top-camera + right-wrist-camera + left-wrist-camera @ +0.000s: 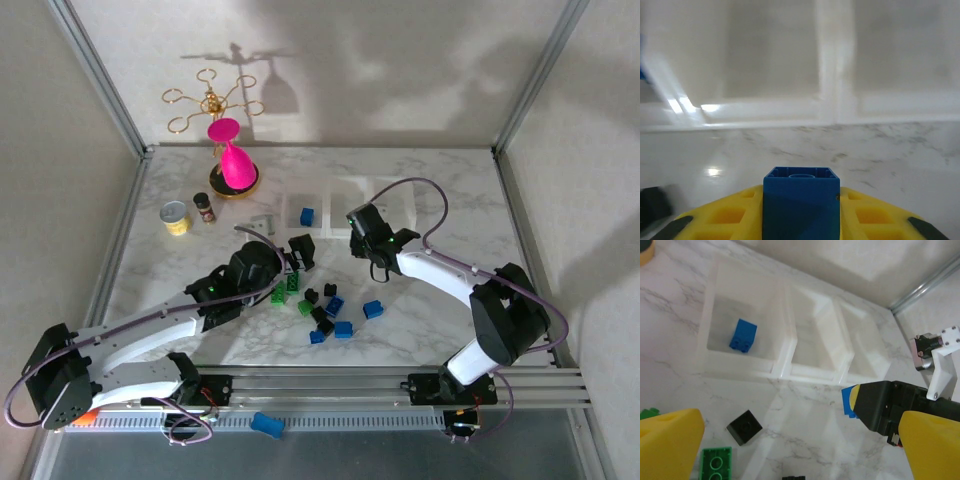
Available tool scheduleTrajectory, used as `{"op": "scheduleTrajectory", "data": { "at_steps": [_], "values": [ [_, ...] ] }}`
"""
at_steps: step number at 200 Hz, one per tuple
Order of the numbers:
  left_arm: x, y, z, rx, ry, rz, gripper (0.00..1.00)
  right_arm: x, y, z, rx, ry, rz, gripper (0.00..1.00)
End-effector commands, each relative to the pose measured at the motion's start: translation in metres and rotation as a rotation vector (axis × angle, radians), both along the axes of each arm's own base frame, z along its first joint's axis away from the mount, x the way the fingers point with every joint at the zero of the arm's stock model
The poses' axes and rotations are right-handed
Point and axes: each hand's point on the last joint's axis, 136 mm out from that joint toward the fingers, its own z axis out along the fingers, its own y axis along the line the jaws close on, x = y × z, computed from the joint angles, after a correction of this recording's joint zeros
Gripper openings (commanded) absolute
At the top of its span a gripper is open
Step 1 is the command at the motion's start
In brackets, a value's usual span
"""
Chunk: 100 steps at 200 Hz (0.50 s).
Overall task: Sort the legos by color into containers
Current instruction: Place the lego in the container.
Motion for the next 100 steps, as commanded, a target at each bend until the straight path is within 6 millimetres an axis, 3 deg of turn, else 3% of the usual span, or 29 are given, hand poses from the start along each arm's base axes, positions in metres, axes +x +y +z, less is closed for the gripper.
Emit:
{"op": "scheduleTrajectory", "data": {
  "at_steps": [1, 50, 100],
  "values": [
    [0.0, 0.025, -0.003, 0.035, 0.004, 0.062, 1.0, 0.006, 0.026, 0.022, -0.009, -0.047, 0.056, 0.33],
    [0.0, 0.063, -0.003, 0.028, 0.016, 0.135, 1.0, 0.035, 0.096, 0.046, 0.039, -0.124, 0.165, 0.34],
    [0.005, 0.091, -0.01, 0.038, 0.04, 0.189, 1.0, 0.075, 0.139, 0.033, 0.038, -0.139, 0.187, 0.34]
  ]
}}
